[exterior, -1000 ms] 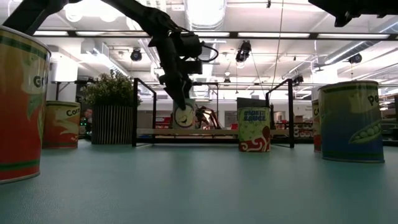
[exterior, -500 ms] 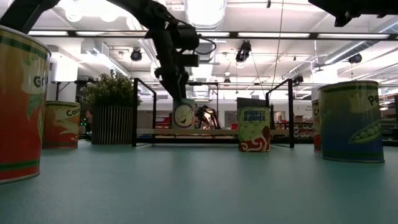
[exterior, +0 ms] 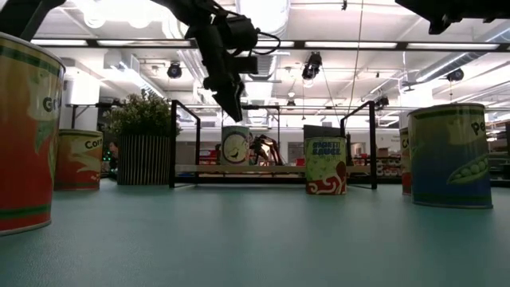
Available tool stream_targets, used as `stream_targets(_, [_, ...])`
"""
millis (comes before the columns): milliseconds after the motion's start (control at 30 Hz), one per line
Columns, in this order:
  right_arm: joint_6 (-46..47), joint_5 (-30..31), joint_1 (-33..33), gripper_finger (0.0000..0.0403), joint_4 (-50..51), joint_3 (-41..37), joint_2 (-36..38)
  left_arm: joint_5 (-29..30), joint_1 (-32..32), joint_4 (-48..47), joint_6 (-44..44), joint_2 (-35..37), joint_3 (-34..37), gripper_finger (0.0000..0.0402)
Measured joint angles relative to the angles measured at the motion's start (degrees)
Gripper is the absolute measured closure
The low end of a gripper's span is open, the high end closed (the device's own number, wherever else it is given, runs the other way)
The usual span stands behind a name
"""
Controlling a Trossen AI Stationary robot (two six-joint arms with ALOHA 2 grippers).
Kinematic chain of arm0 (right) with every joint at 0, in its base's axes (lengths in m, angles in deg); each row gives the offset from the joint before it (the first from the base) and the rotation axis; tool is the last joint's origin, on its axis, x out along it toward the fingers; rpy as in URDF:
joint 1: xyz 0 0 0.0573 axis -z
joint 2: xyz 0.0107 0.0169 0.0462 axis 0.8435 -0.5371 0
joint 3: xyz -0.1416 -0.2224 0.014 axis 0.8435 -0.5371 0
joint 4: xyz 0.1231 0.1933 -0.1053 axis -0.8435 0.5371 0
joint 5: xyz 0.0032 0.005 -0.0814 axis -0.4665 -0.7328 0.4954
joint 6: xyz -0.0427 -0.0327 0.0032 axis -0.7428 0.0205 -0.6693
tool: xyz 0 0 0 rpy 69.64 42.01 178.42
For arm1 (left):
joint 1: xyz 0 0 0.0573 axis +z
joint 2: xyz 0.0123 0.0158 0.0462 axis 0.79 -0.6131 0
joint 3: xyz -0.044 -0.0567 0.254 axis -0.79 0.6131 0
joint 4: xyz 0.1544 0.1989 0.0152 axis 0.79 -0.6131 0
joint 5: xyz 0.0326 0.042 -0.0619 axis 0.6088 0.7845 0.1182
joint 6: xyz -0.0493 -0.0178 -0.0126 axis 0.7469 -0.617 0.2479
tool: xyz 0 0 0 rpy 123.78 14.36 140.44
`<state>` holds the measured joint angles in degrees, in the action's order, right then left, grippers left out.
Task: Pick and place cans onto a shelf
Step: Put the canned chicken soup on the shelf
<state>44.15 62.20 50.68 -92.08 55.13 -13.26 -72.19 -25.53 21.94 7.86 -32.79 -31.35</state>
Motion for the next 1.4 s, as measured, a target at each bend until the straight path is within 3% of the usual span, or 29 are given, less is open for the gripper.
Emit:
stream_targets(100, [-0.1,0.0,-0.02,0.0394,0.03,0.0,0.0,-0.03,1.14,0.85,0.13,0.0,0.0,0.0363])
stream_targets(167, [-0.2,0.0,-0.01,0.0394,0.05,0.0,0.0,-1.64,1.96,1.03,1.15,-0.14,0.0,0.0389])
stream_targets(333, [-0.22,0.01,0.0,0.0394,0.1,0.0,0.0,-5.28,2.5,0.66,1.72,-1.03,0.13,0.039])
stream_targets(700, [-0.59,0.04,0.0,0.0394,0.33,0.0,0.0,-5.34,3.17,-4.41,-1.3,-1.7,0.15,0.0401])
stream_targets(1033, [-0.57,0.04,0.0,0.0394,0.33,0.0,0.0,7.55,3.93,-4.26,-6.09,-1.7,0.15,0.0401])
stream_targets(1300, [-0.59,0.04,0.0,0.0394,0.33,0.0,0.0,7.52,3.95,-5.23,-2.23,-1.7,-3.62,0.0402])
stream_targets(1400, [-0.61,0.04,0.0,0.0394,0.33,0.0,0.0,3.51,3.88,-8.03,-0.84,-1.66,-5.63,0.0402])
